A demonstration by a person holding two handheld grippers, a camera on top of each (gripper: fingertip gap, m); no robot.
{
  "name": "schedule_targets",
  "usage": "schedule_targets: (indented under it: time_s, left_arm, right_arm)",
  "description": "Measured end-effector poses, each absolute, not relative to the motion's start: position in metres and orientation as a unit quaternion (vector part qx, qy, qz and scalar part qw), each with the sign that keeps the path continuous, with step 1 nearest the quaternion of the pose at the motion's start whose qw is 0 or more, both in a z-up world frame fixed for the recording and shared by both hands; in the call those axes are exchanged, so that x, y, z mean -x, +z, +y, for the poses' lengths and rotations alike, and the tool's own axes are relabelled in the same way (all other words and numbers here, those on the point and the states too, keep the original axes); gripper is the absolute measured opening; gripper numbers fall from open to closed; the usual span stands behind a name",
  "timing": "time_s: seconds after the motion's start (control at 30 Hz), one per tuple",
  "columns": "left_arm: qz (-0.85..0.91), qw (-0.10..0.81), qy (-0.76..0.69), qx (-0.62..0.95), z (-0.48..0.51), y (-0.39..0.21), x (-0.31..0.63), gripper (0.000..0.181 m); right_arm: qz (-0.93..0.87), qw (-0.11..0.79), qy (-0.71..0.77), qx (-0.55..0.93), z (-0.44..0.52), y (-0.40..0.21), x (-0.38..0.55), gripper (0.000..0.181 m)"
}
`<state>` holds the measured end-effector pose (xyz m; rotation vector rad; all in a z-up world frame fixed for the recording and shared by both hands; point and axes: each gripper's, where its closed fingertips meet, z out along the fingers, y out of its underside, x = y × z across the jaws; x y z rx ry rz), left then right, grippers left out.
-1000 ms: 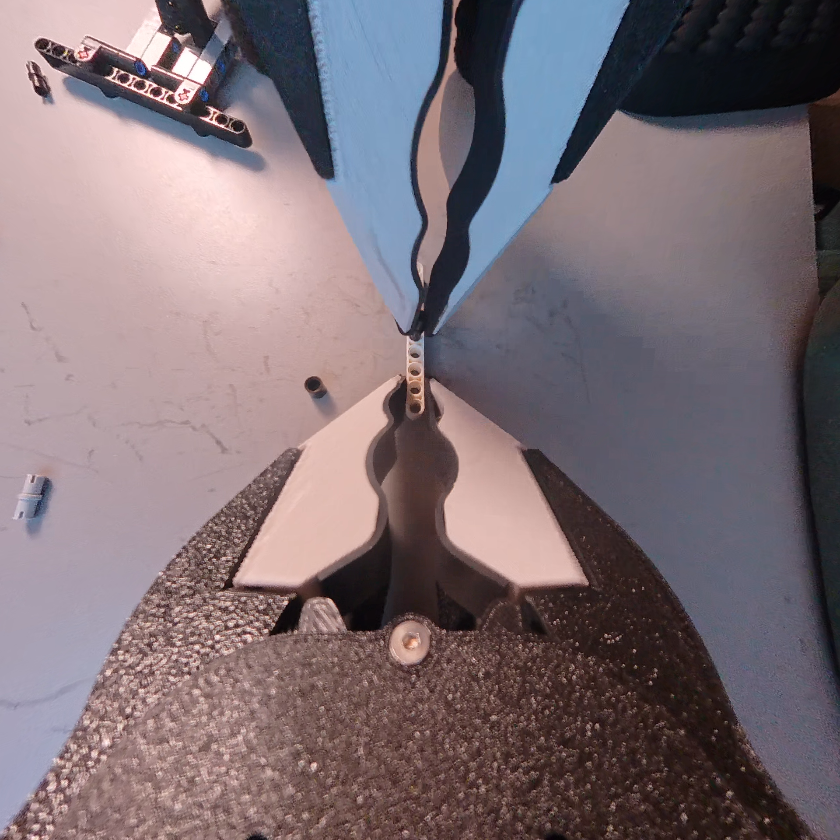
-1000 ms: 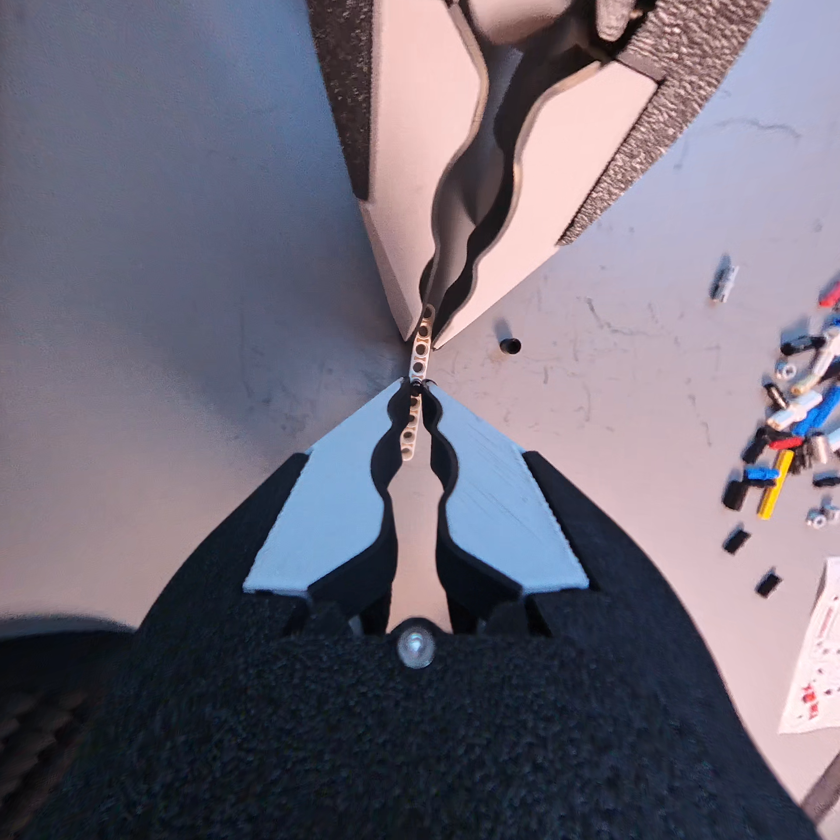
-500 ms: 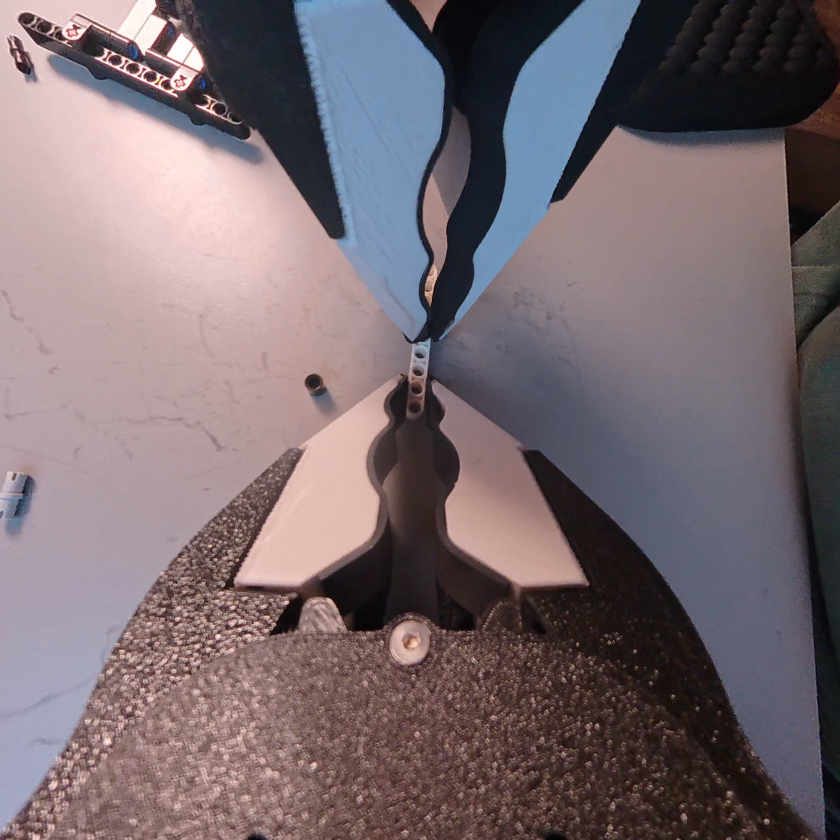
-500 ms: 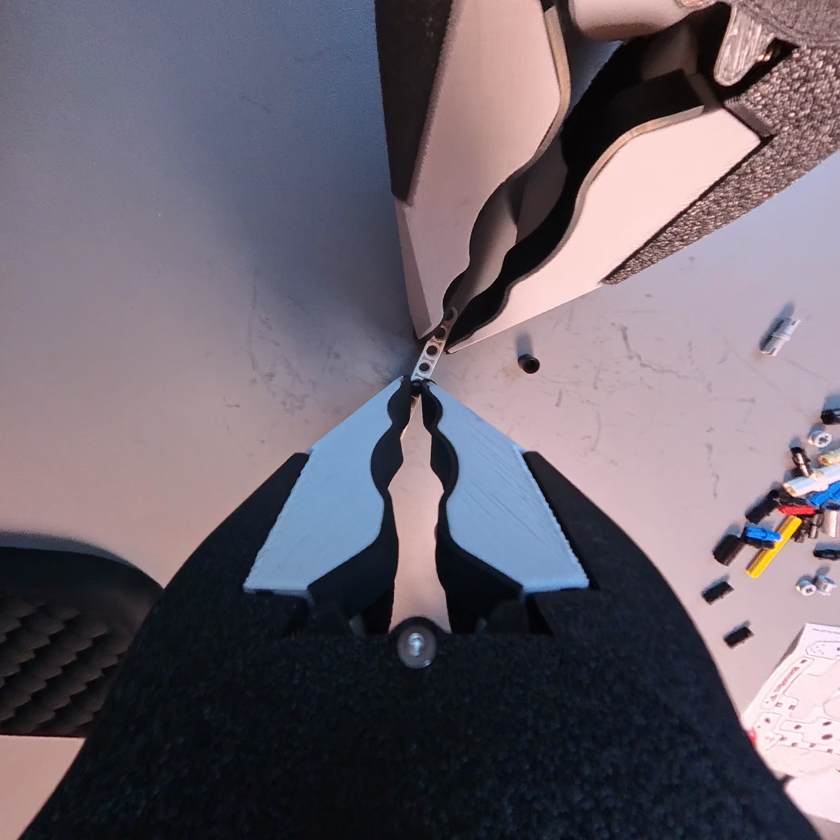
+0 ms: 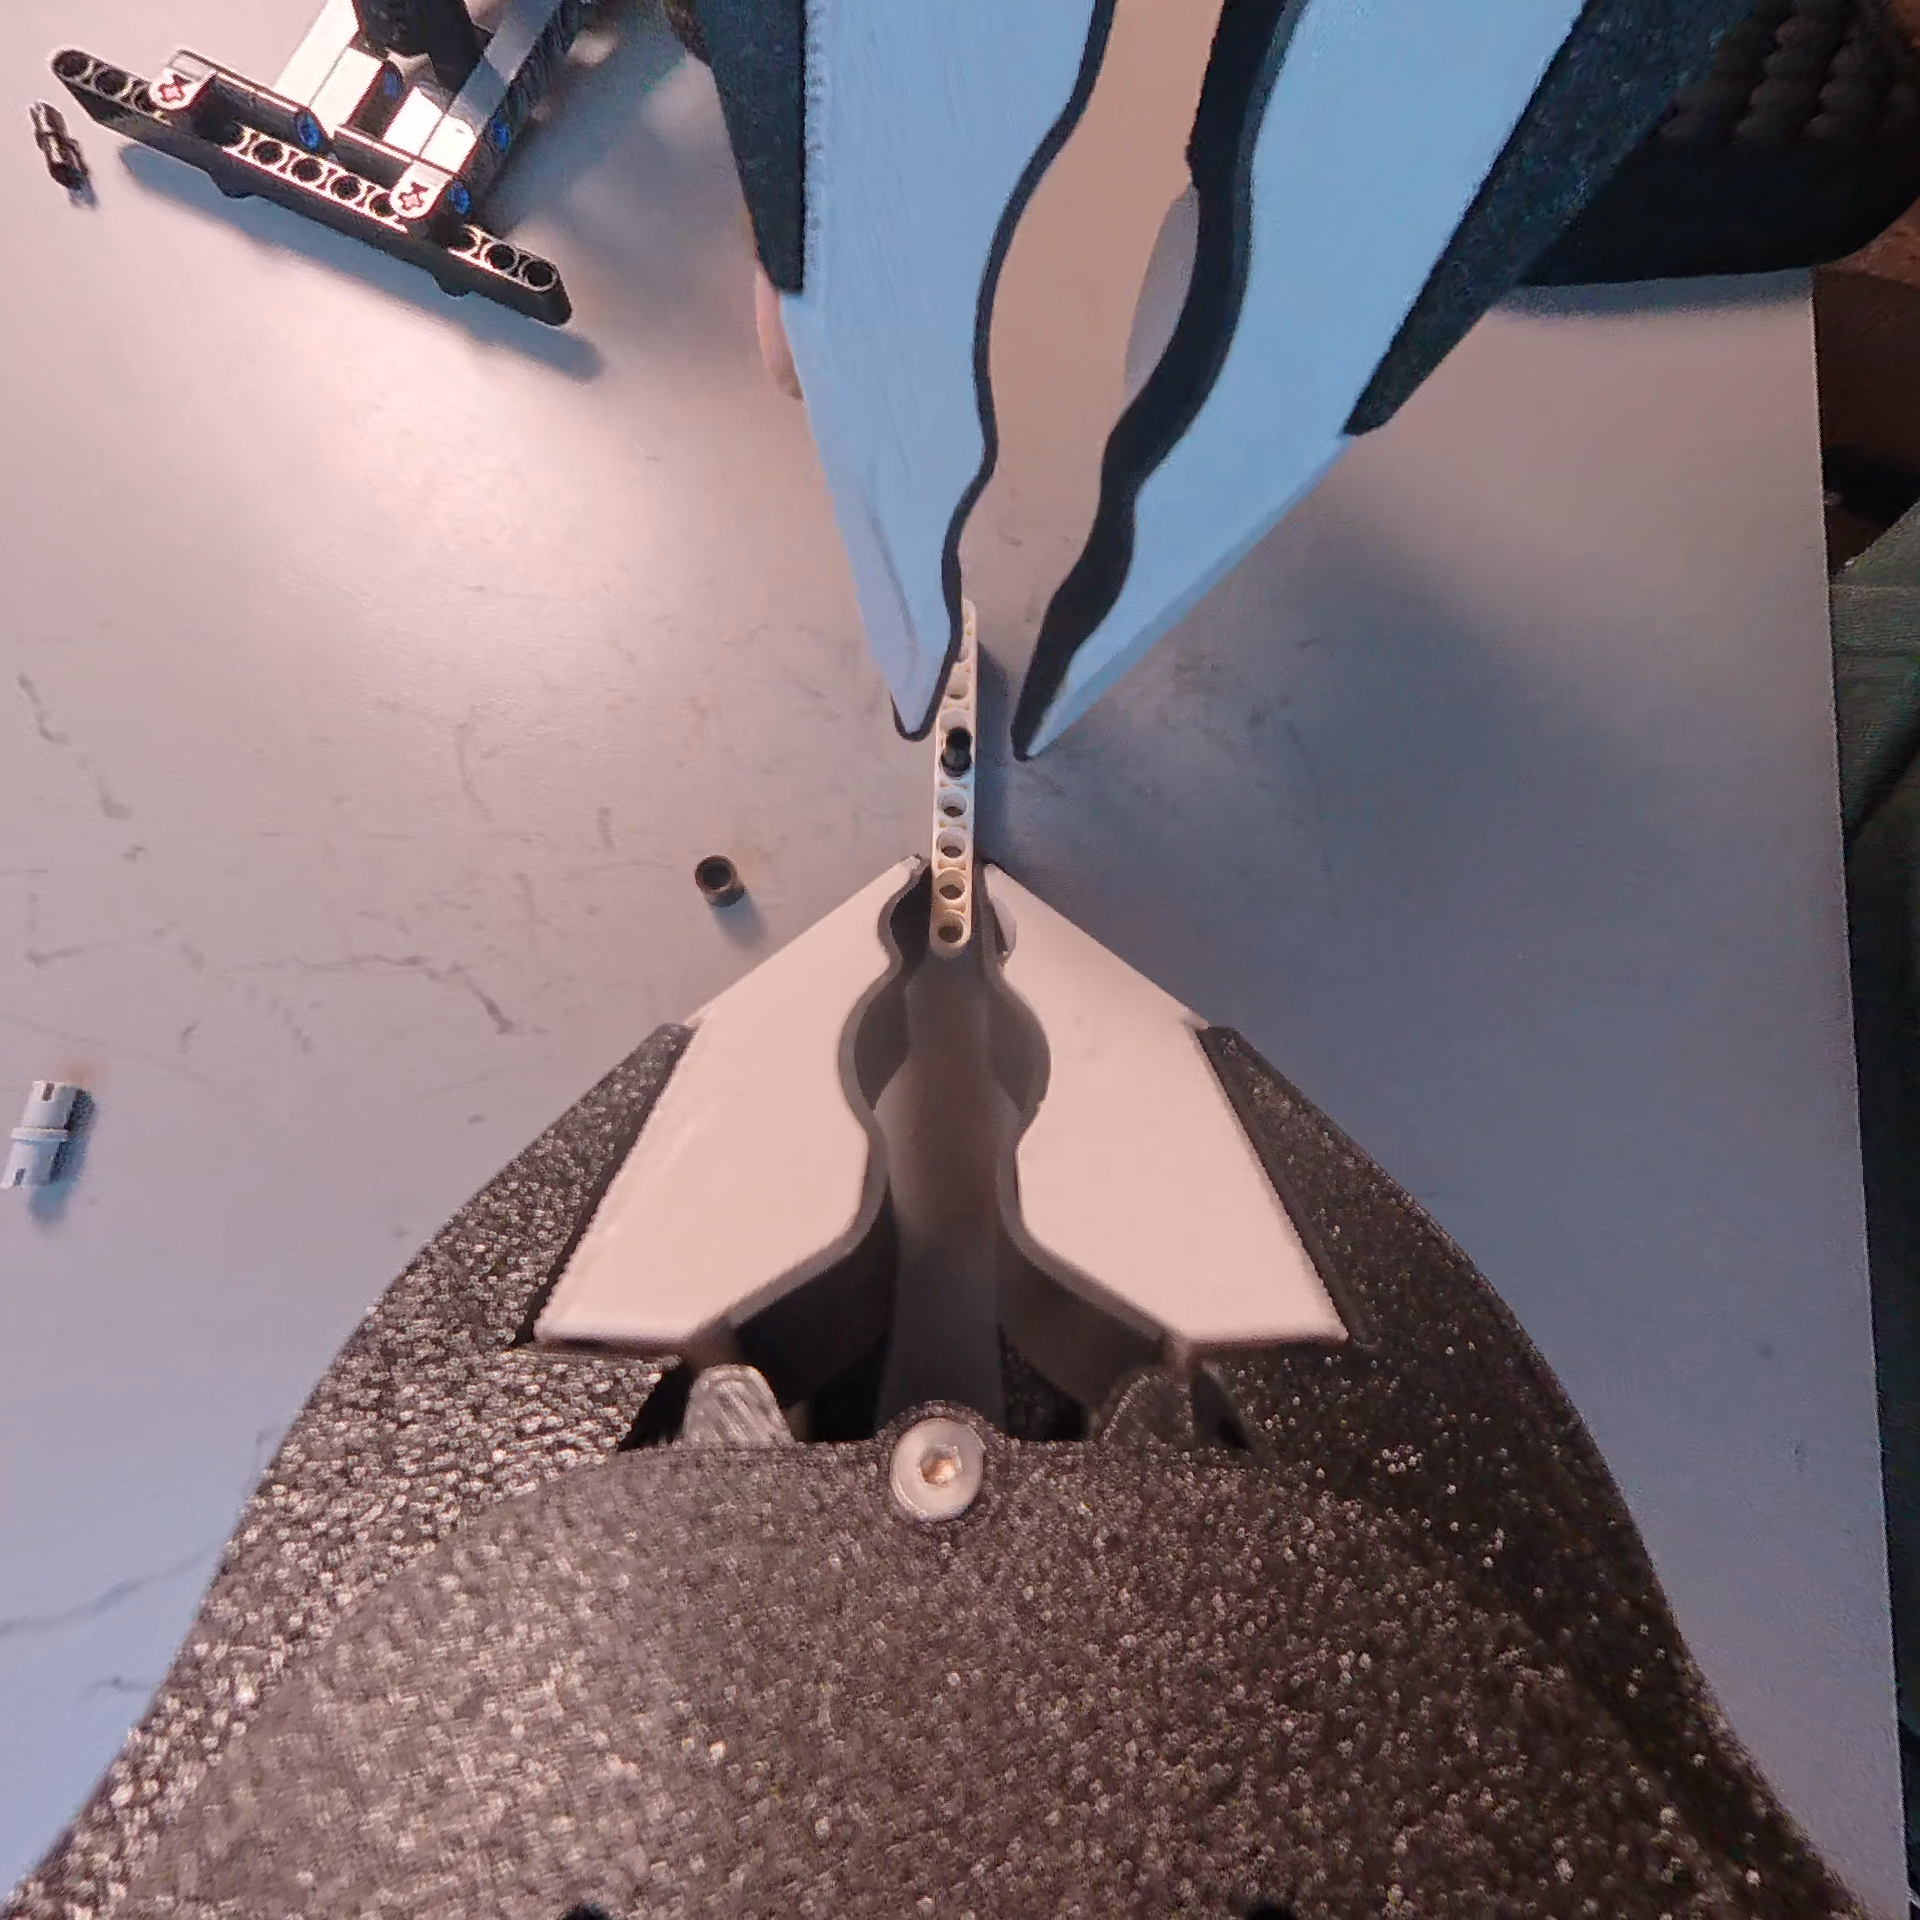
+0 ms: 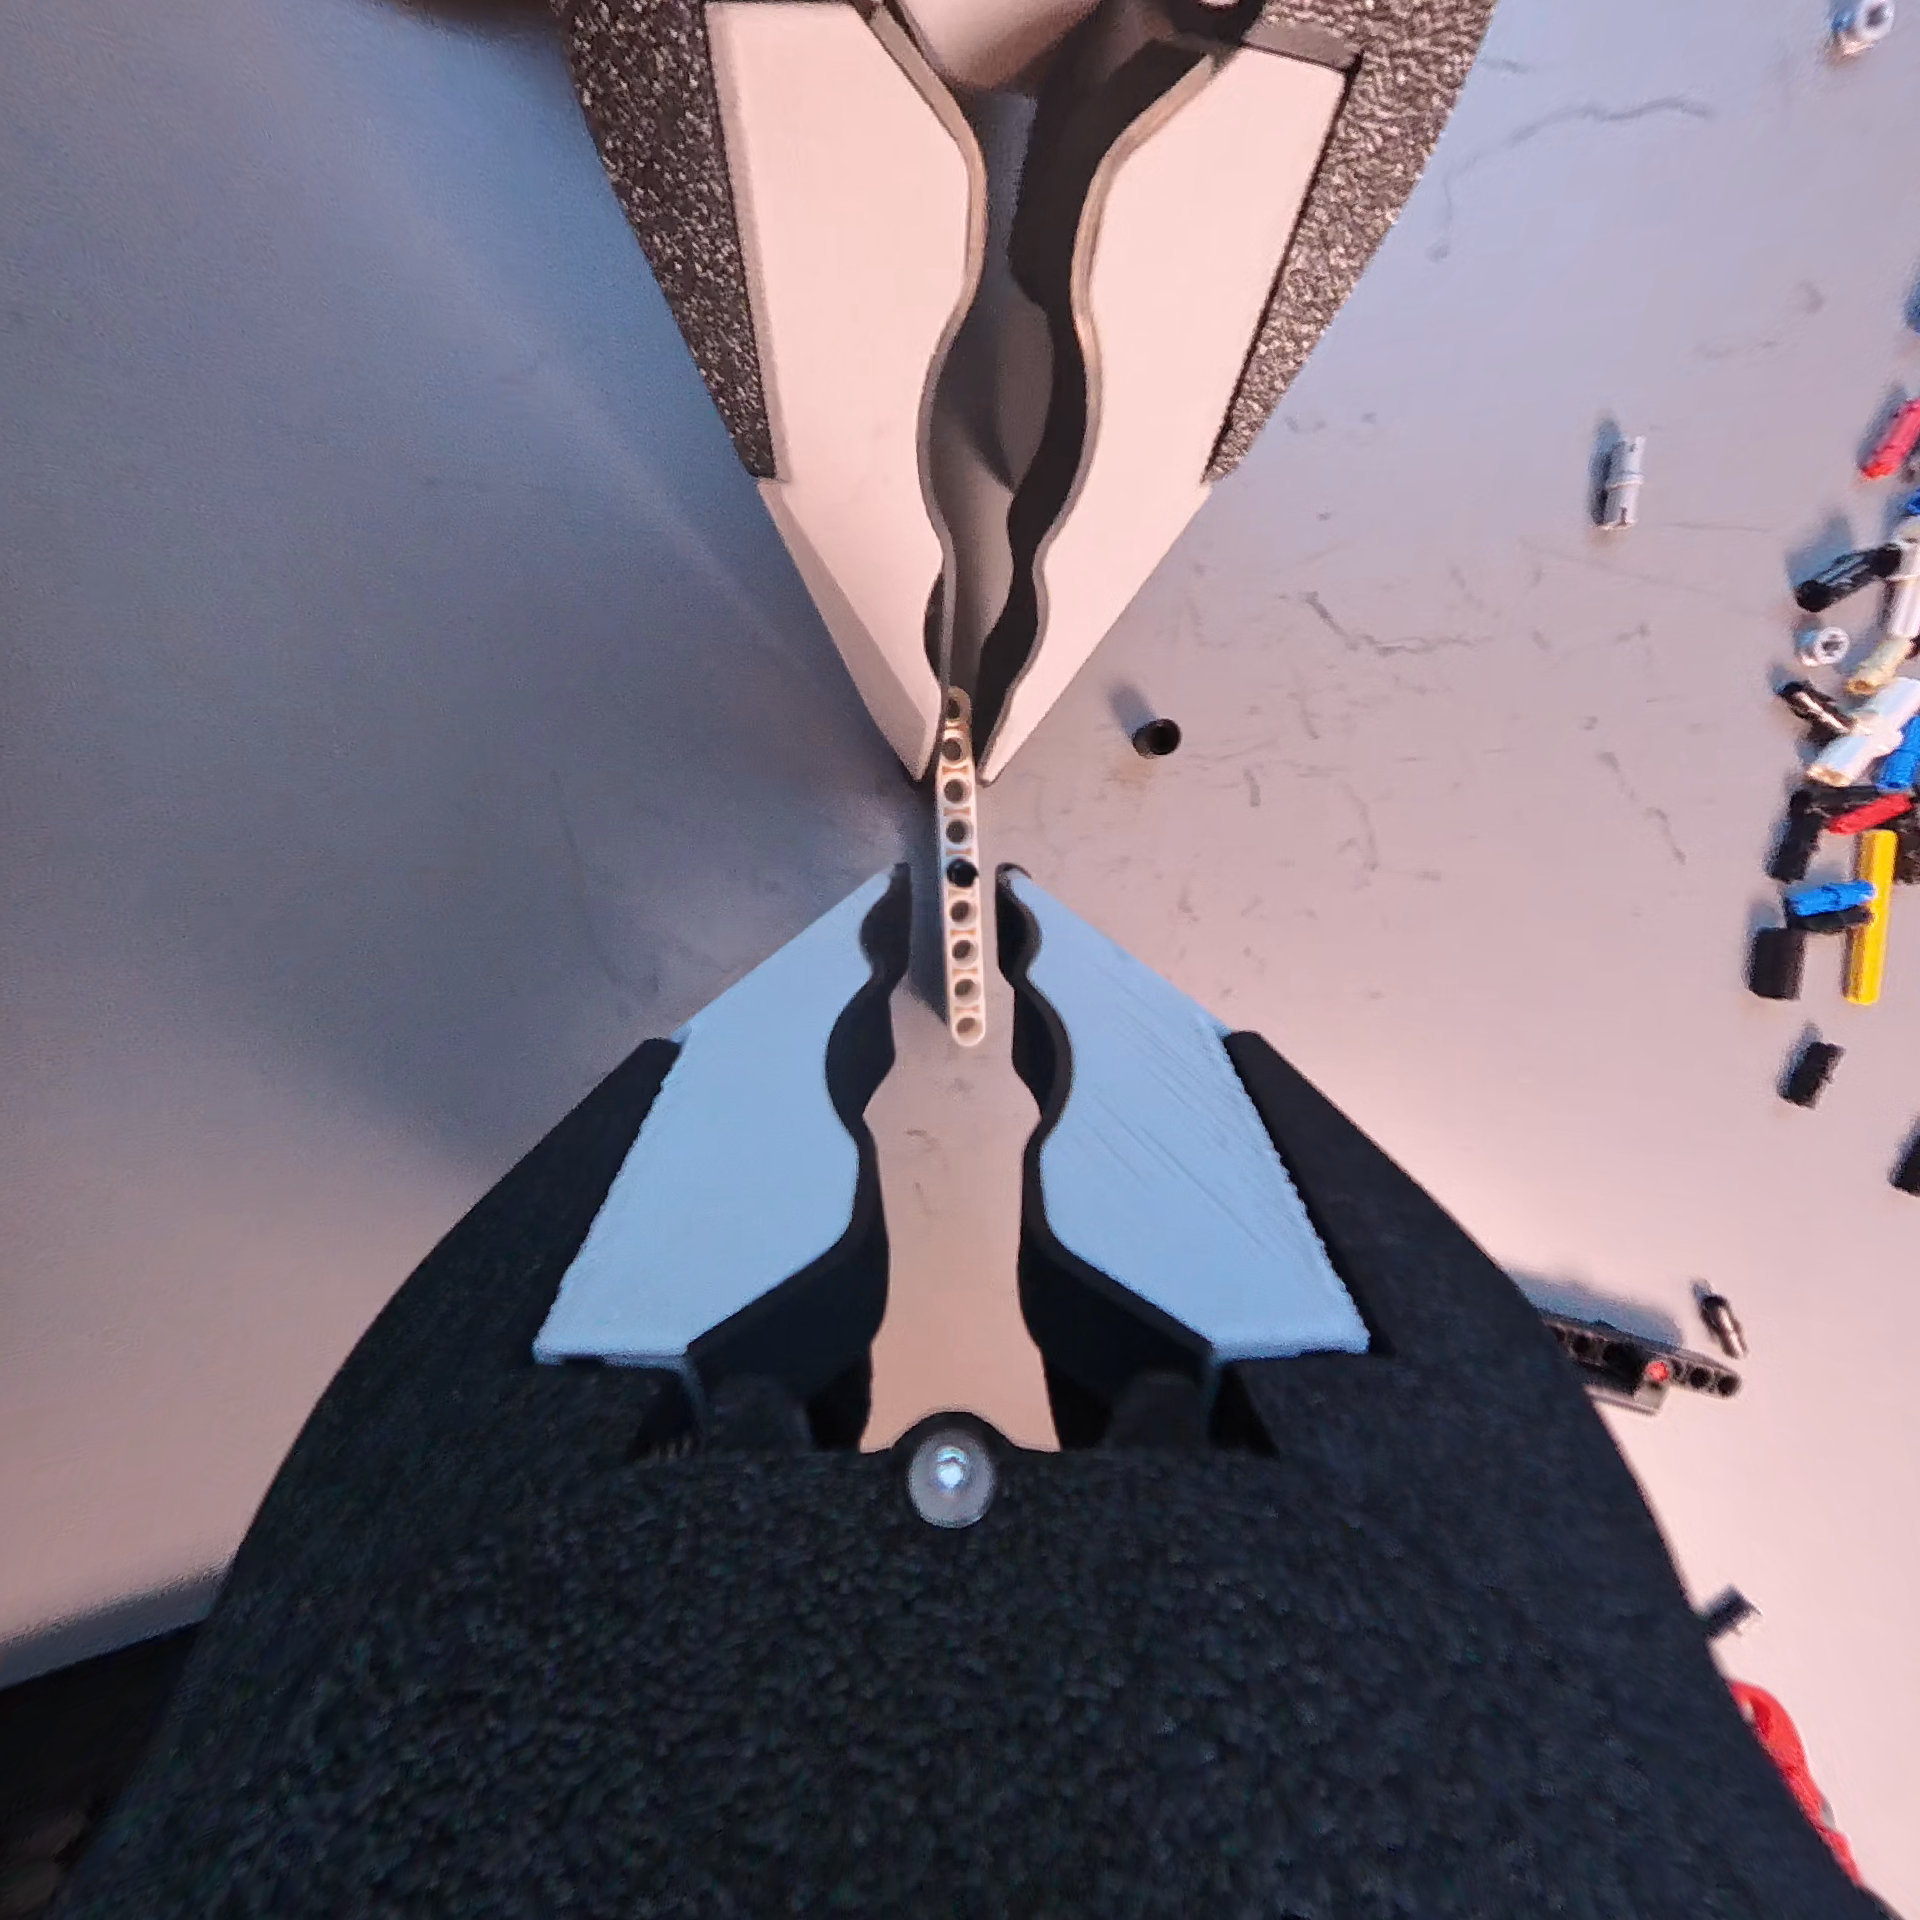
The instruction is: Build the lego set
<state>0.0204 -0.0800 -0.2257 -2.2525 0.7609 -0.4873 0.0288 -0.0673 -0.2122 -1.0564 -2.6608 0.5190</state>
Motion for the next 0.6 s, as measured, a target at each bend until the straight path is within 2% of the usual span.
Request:
schedule_targets:
  time_s: [0.27,0.6]
  left_arm:
    - [0.293,0.351,-0.186,0.87,-0.08,-0.2257,-0.0203,0.006]
    - [0.293,0.349,-0.187,0.87,-0.0801,-0.2258,-0.0204,0.007]
  right_arm:
    - [-0.899,0.109,0.204,0.372,-0.0689,-0.2134,-0.0238,0.004]
    - [-0.918,0.098,0.154,0.353,-0.0686,-0.2179,-0.0245,0.002]
